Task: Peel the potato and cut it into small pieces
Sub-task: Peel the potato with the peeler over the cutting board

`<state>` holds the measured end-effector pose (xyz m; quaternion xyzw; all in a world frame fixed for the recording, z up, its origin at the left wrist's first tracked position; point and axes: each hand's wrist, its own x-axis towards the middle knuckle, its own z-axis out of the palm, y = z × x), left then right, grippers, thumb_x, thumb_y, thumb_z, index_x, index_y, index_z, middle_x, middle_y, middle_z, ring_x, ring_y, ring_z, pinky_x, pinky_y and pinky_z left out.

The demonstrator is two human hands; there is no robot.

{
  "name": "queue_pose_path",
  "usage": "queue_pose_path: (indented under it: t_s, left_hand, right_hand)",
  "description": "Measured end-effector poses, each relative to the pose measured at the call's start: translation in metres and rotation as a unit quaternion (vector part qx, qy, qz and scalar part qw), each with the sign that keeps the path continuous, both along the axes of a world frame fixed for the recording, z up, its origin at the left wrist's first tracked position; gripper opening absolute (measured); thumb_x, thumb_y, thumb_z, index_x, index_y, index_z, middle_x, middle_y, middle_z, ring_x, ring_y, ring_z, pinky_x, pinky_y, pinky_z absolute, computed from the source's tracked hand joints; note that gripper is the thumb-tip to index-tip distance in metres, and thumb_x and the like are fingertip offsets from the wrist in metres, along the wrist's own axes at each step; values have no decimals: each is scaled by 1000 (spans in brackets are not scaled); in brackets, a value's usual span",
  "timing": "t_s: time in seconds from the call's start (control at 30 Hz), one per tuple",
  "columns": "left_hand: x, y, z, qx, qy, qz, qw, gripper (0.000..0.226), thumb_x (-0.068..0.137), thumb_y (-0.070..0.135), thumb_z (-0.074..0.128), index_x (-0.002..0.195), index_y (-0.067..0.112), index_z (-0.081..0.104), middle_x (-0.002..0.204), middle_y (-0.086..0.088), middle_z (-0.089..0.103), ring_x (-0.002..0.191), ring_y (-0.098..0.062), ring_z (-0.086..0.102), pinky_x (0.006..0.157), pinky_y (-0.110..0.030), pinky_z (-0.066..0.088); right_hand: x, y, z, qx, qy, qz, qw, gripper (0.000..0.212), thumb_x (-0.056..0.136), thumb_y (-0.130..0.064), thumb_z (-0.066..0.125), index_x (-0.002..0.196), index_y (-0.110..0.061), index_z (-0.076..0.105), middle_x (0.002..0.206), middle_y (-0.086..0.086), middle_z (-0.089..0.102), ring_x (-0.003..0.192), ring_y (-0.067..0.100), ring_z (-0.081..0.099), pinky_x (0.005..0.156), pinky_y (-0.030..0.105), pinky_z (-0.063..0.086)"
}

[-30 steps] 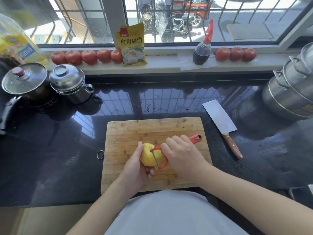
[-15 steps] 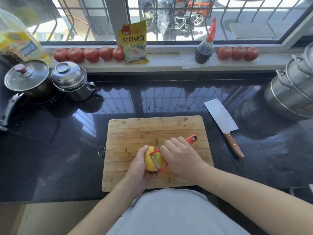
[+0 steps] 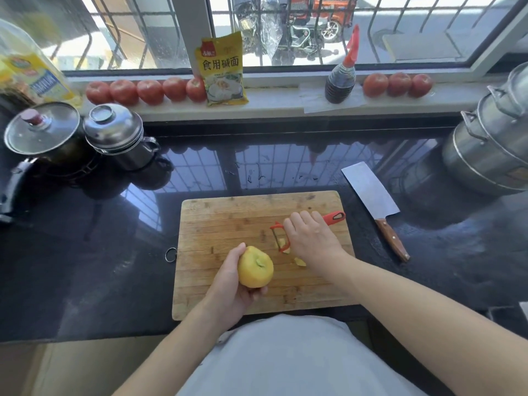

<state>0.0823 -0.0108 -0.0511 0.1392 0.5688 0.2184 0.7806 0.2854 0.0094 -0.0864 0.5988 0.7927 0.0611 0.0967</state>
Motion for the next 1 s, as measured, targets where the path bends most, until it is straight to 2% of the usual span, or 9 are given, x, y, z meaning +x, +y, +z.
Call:
queue_pose_path:
  t_s: [0.13,0.23,0.3,0.37,0.47,0.6,0.7,0.83,1.0]
  left_hand:
    - [-12,3,-7,1,-33,-12,999,47,99,50,49,121,11,59,88,-14,65,63,-28,57,46,-31,41]
    - [-21,5,-12,13,-47,-24,999,46,97,48,48,122,10,56,103,-20,62,63,-28,56,51,-32,34]
    - [-24,6,-13,19,-47,-18,999,48,99,51,48,127,12,55,115,-20,61,62,-27,56,51,-32,34]
    - [-24,6,-12,18,-47,-13,999,49,101,55,48,130,16,56,118,-21,62,61,-24,55,51,-31,35]
    - [-21,7,-12,25,-50,-17,998,52,103,58,45,130,16,60,117,-19,68,61,-23,52,51,-30,35]
    - [-13,5,-9,40,-56,-25,997,56,103,59,42,129,14,62,102,-16,64,61,-22,51,52,-31,33]
    - [-7,5,-7,41,-55,-23,997,53,105,59,40,125,15,63,89,-11,63,60,-21,49,52,-31,32]
    - [-1,5,-9,41,-35,-30,998,53,105,59,41,125,16,63,80,-6,62,56,-18,49,53,-30,31]
    - [1,2,-13,86,2,-36,996,54,105,59,44,134,16,60,88,-6,63,63,-17,55,57,-30,37]
  right_hand:
    - [-5,4,5,-77,-3,-73,994,29,94,-10,50,123,-12,49,113,8,55,102,28,52,87,40,39]
    - [-4,6,18,-118,79,-136,980,23,93,-13,55,115,-17,54,111,4,59,103,26,56,88,39,43]
    - [0,5,22,-153,252,-234,927,9,98,-19,50,94,-20,58,94,-1,62,87,22,60,76,39,50]
    - [-3,1,28,-204,442,-293,823,23,99,-32,54,79,-23,61,77,-2,63,69,16,55,63,39,48]
    - [-19,-15,42,-210,570,-256,752,17,92,-26,66,76,-32,69,73,-9,66,66,12,54,64,35,48]
    - [-35,-30,41,-164,557,-253,774,14,89,-21,64,80,-31,67,89,-4,65,86,16,60,81,43,52]
    - [-36,-33,47,-159,561,-261,770,22,91,-23,64,79,-41,64,91,-7,62,87,9,58,79,34,51]
    - [-42,-37,55,-182,579,-255,753,22,84,-10,62,87,-31,66,91,-6,63,82,4,56,68,13,42]
    - [-48,-36,53,-173,550,-259,775,10,85,-21,70,90,-15,63,87,-1,64,82,14,57,73,31,47]
